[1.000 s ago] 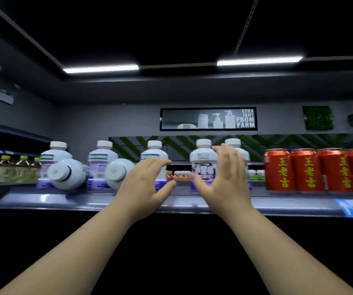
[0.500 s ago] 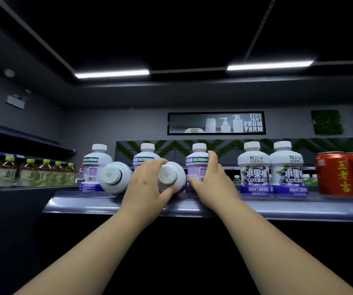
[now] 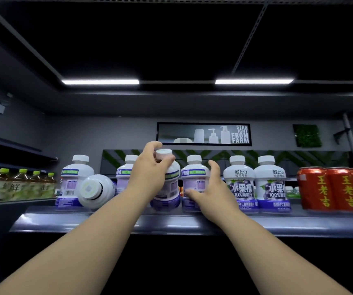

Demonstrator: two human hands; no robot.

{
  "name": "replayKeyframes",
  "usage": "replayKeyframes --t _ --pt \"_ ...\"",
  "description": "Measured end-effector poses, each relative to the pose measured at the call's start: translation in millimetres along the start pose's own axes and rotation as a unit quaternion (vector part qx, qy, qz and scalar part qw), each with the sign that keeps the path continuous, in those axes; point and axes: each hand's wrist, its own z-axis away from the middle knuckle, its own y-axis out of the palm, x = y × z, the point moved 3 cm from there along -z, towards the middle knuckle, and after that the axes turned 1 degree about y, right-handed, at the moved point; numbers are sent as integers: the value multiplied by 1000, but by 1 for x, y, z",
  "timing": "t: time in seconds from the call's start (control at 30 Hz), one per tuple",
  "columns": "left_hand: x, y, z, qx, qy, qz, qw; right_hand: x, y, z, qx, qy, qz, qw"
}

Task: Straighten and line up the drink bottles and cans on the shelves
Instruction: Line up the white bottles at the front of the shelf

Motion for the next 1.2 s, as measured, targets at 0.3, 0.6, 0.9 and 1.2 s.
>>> replayKeyframes --t 0.3,0.6,0.9,1.2 --pt "41 29 21 92 -82 -86 989 -8 -4 -4 48 16 27 998" --pt "50 27 17 87 -115 -47 989 -11 7 -1 36 22 57 997" --pt "49 28 22 80 -89 -57 991 -6 1 9 -24 -3 52 998" --pt "52 27 19 75 -98 -48 991 -4 -1 9 5 6 57 998"
